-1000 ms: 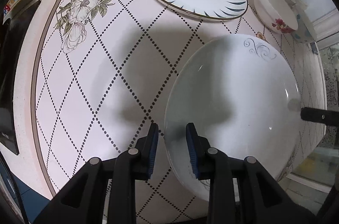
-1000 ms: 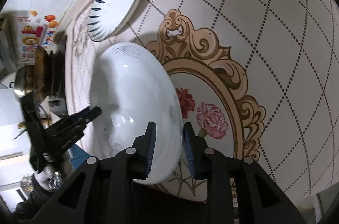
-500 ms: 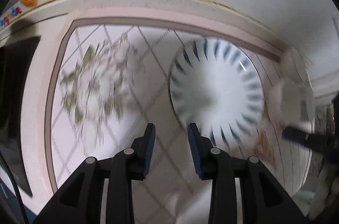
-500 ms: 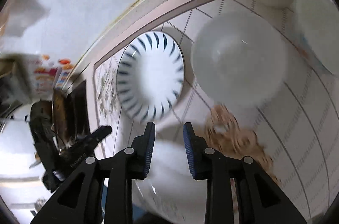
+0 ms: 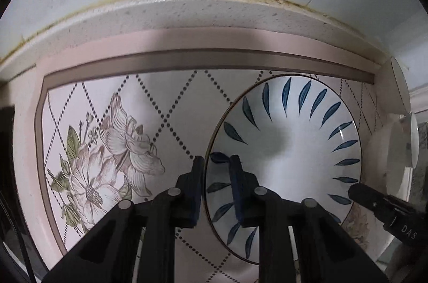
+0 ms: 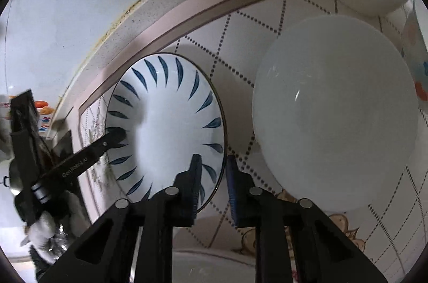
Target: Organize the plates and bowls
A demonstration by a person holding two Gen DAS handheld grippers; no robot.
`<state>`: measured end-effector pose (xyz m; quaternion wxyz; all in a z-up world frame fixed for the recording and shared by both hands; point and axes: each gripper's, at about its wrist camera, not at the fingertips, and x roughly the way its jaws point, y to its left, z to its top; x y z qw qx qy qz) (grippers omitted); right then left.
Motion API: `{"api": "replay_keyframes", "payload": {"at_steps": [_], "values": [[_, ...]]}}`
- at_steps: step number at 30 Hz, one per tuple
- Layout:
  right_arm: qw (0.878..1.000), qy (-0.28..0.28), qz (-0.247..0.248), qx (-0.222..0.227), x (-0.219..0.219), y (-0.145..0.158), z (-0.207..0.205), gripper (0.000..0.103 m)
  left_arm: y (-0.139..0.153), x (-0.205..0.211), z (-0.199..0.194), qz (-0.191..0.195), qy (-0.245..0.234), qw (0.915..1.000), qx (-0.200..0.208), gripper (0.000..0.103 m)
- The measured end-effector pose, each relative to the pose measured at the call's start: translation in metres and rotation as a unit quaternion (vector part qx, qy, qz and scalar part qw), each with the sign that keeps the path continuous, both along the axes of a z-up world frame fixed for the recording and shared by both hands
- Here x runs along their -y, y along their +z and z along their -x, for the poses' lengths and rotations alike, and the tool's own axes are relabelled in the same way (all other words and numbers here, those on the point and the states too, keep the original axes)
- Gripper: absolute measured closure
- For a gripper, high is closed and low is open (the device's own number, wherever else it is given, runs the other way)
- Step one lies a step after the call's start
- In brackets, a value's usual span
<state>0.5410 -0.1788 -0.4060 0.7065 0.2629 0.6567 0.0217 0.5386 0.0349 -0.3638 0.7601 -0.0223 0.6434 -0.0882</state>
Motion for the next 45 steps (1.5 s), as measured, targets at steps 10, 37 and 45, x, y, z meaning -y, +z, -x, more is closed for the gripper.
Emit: {"api": "replay_keyframes", "payload": {"at_steps": [10,37,45], "values": [[0.999,0.028,0.025,0.034,-0.005,0.013,0.009,0.093,0.03,-0.002,0.042,-0.011,-0.011,0.9994,0.032,0.09],[0.989,0.089,-0.006,0.115,0.042,0.12,0.141,0.093,0.134,0.031,0.183,0.02,0.01,0.9945,0.102,0.09],[0.989,0.105,-0.02,0.106,0.052,0.117,0.185,0.093,0.119,0.038,0.216,0.017,0.014,0.9964,0.082,0.09]]}}
